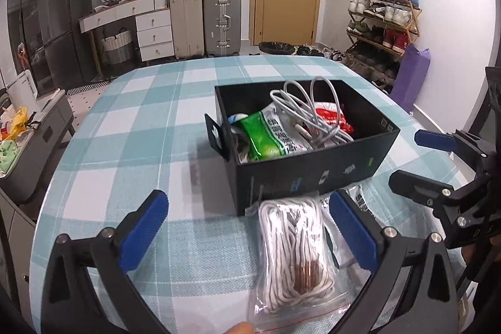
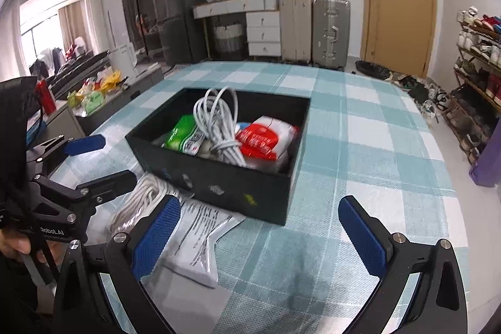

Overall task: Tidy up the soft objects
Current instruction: 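Release the cable and green packet into the box, opening both grippers, then move both grippers back toward the white packet and bagged rope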

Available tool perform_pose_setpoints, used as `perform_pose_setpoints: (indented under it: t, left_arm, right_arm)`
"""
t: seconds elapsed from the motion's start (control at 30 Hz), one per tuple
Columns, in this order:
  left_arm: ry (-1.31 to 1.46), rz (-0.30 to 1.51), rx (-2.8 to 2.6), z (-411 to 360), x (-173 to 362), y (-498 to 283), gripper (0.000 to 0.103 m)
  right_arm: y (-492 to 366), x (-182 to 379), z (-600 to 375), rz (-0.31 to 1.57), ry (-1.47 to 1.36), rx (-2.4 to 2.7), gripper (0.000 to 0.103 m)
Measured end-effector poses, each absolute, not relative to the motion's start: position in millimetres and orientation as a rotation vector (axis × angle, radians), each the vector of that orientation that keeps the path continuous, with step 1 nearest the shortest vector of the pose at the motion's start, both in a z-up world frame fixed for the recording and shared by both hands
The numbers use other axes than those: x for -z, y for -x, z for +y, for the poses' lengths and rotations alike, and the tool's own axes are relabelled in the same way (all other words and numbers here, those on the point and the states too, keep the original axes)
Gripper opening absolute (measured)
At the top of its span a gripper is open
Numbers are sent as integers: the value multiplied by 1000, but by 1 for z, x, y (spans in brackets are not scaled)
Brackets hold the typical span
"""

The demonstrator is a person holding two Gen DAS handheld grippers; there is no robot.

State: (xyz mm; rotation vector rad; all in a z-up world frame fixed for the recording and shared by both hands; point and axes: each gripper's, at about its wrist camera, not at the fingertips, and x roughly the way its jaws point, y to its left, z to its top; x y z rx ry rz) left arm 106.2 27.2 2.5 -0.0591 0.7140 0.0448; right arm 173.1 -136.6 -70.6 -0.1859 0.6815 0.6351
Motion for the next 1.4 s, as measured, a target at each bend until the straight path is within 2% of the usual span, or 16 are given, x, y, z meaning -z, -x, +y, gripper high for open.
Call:
perform_pose_setpoints:
  t: [0.67, 1.4]
  left_arm:
    - [61, 773, -19, 24, 16, -94, 103]
    - [80, 788, -15, 28, 19, -97, 103]
  right_arm:
    - [-176, 108, -111, 838, 279, -615, 102]
    - [-191, 119, -130, 887, 310, -523, 102]
